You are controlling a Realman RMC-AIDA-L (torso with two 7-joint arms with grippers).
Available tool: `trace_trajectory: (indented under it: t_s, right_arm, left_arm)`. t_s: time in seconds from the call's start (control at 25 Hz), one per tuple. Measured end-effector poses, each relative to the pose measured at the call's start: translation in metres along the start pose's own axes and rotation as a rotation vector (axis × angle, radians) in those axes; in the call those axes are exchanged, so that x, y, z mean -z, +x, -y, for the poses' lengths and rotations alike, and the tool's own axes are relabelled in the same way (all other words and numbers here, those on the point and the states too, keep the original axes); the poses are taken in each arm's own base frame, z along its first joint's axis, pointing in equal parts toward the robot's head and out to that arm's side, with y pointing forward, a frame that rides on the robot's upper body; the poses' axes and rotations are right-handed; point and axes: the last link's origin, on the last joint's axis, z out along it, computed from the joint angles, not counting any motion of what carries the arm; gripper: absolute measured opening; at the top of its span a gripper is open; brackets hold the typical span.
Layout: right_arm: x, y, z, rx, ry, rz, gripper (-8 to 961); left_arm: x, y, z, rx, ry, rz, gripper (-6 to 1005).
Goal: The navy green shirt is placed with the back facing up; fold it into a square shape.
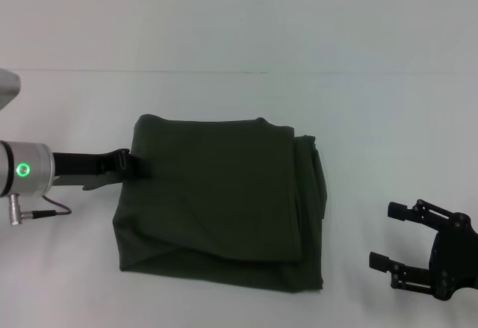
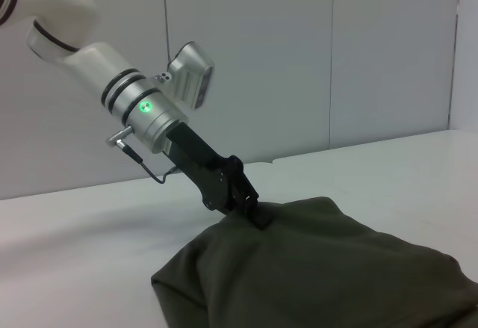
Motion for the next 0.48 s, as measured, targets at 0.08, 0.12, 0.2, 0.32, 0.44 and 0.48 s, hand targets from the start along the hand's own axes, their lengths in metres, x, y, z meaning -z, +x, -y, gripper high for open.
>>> trace_trajectory:
  t_s: [0.08,0.12,0.2,0.32,0.44,0.48]
  right_arm:
    - [-0.0004,-0.0004,0.0004,0.001,-0.001,0.000,882]
    - [-0.0008,-0.0008,0.0007,0.003,-0.001,0.001,883]
    - [-0.0012,-0.0011,0.0009,0.003,-0.002,0.001,883]
    - [-0.0021,-0.0017,0.0013,0.004,-0.004,0.003,884]
    - [-0.0033,-0.0014,0.0005,0.001,-0.006,0.005,884]
    - [-0.0038,-0.0011,0.0002,0.000,-0.006,0.006,884]
  left_arm:
    - [0.0014,-0.0017,0.0024,0.005,0.002,-0.005,114]
    - [0.0012,-0.0022,0.0025,0.005,0.002,-0.006,117]
    - [0.0001,-0.0037,0.0025,0.005,0.002,-0.007,122]
    - [-0.0009,-0.0050,0.0018,-0.003,-0.008,-0.017,130]
    - [0.0007,-0.0061,0.0027,-0.022,-0.024,-0.038,137]
    - [0.0020,-0.0065,0.0034,-0.029,-0.032,-0.050,140]
